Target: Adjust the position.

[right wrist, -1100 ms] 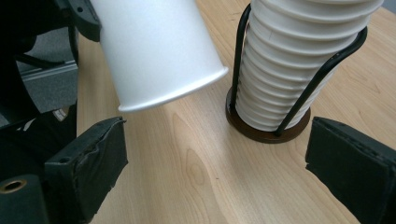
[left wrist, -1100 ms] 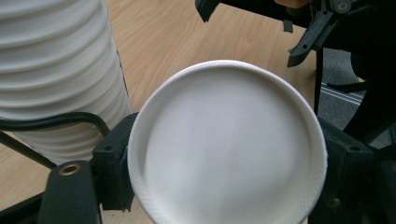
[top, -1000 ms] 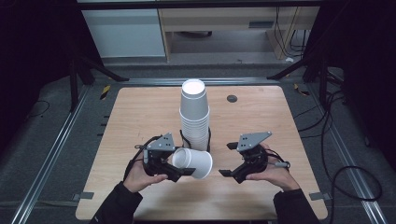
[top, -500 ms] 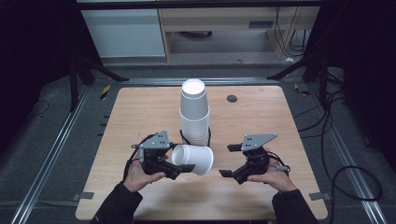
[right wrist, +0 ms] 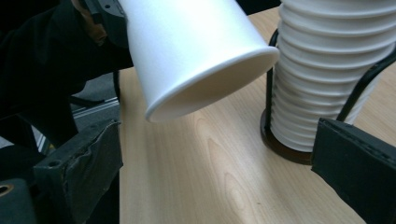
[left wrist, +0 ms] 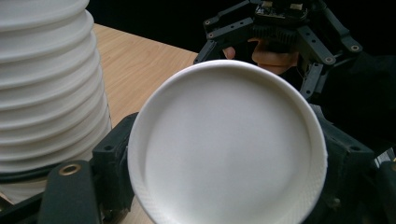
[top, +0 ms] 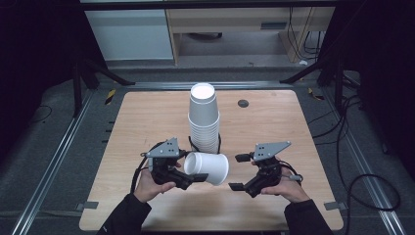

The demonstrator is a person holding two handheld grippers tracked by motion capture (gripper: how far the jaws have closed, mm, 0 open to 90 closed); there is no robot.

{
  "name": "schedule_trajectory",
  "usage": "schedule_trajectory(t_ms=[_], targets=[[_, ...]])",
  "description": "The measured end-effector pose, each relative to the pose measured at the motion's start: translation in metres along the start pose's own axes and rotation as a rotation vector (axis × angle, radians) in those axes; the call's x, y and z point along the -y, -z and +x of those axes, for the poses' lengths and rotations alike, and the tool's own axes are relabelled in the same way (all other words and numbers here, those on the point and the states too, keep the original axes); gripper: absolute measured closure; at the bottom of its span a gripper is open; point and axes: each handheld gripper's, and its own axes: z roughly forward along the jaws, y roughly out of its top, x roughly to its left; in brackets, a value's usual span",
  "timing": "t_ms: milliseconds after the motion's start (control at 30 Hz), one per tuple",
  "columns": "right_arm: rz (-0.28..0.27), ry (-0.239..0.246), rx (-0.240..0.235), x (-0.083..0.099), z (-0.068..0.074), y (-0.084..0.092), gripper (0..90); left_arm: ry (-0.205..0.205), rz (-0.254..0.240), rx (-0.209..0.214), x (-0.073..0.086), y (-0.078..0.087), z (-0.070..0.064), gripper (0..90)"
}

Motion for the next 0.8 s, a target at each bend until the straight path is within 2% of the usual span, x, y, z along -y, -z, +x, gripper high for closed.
schedule_trajectory(t_ms=[333,800], targets=[[0.011,0.014,-0.047,-0.001,0.005,-0.007,2.0,-0.006,-0.022,0.038,-0.002,-0.003,-0.004,21.6],[0.004,0.011,-0.089,-0.001,0.006,-0.017,2.5,-0.027,-0.017,0.072,-0.004,-0.013,-0.011,21.7]])
